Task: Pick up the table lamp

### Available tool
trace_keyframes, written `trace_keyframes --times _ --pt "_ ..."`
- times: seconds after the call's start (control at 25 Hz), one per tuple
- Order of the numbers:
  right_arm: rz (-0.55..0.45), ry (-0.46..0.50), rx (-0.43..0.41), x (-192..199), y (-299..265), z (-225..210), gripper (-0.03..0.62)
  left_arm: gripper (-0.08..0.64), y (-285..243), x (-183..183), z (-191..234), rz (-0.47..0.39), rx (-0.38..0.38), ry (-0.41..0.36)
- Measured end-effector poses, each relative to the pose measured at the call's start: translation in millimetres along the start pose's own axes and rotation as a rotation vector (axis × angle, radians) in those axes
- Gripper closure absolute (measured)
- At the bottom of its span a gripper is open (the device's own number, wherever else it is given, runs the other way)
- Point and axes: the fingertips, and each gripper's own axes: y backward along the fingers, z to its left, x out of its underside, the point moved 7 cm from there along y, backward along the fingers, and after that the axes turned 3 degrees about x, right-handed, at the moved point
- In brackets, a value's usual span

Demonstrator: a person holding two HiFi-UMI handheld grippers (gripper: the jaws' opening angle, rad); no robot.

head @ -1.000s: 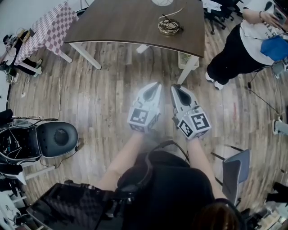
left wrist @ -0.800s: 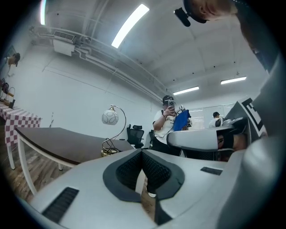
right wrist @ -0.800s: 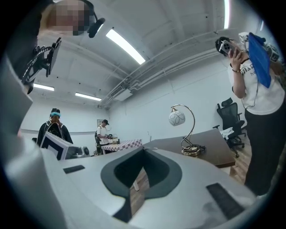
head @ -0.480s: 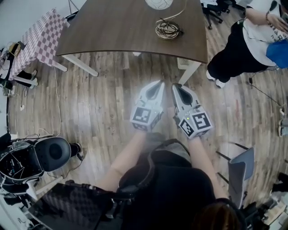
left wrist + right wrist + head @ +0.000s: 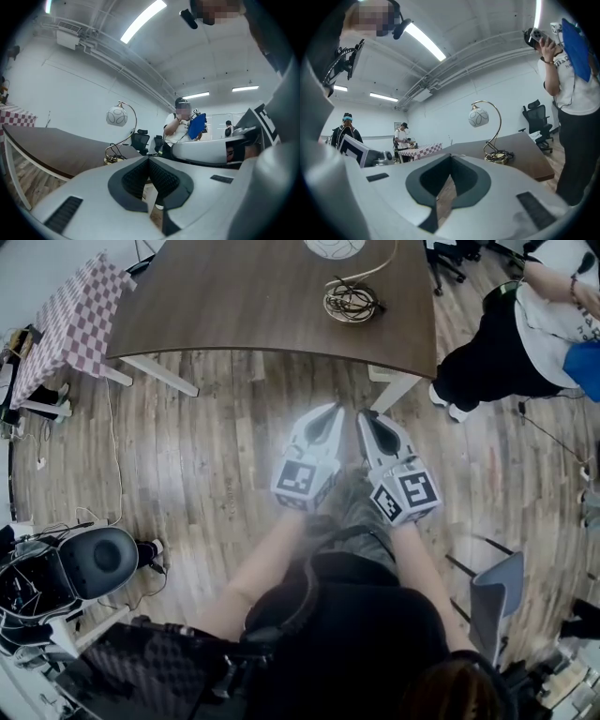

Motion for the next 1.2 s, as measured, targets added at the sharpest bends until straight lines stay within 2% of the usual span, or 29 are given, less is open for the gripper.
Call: trace_keyframes --times 0.36,0.8,1.2 --pt "0.005 0.018 -0.082 -11 -62 -31 0.591 0.557 -46 -8 38 -0.023 -0.060 -0.011" --pt "-0.013 0.087 -0.005 -23 -114 -84 0.589 0.557 -114 -15 66 -0.037 -0.080 -0.032" --pt "-0.002 0.097 -0.025 -22 -147 -121 0.589 0.558 -156 -6 84 -0.033 -0.124 -0.021"
